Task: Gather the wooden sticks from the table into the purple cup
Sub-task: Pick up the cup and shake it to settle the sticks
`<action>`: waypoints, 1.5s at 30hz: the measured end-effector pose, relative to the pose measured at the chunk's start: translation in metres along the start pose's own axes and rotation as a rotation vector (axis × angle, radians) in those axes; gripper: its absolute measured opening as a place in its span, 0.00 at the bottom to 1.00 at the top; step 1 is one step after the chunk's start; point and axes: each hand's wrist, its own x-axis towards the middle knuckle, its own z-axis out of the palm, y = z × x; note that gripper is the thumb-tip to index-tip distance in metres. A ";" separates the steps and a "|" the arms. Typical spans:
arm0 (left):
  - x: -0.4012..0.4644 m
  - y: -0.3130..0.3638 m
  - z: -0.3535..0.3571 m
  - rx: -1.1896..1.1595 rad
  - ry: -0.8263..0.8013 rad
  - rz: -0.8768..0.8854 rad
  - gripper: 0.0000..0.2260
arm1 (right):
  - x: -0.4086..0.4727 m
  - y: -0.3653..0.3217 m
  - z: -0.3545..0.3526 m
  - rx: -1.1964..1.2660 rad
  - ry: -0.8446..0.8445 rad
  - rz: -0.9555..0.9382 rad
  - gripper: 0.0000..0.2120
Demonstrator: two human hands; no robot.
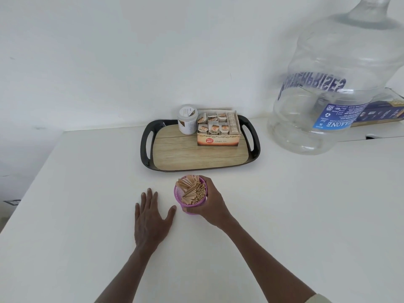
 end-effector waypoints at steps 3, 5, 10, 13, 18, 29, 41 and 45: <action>0.001 -0.001 -0.002 -0.073 -0.011 -0.012 0.33 | 0.000 0.003 -0.002 0.032 -0.035 0.023 0.43; 0.003 0.002 -0.006 -0.196 -0.012 -0.043 0.29 | 0.000 0.002 -0.006 0.047 -0.067 0.031 0.42; 0.016 0.020 -0.024 -0.499 -0.074 0.004 0.27 | 0.002 0.008 -0.015 0.029 -0.176 0.045 0.49; 0.025 0.027 -0.030 -0.537 -0.158 0.167 0.31 | -0.006 0.016 -0.012 -0.030 -0.136 0.052 0.56; 0.032 0.031 -0.039 -0.614 -0.363 0.264 0.36 | -0.027 0.016 0.002 -0.080 0.062 0.007 0.53; 0.017 0.034 -0.054 -0.823 -0.425 0.145 0.28 | -0.031 0.009 0.003 -0.042 0.169 0.005 0.32; 0.016 0.045 -0.075 -0.914 -0.291 0.120 0.27 | -0.020 -0.023 0.000 -0.076 0.172 -0.095 0.35; 0.047 0.049 -0.103 -0.900 -0.191 0.186 0.26 | 0.014 -0.057 -0.008 -0.071 0.130 -0.162 0.33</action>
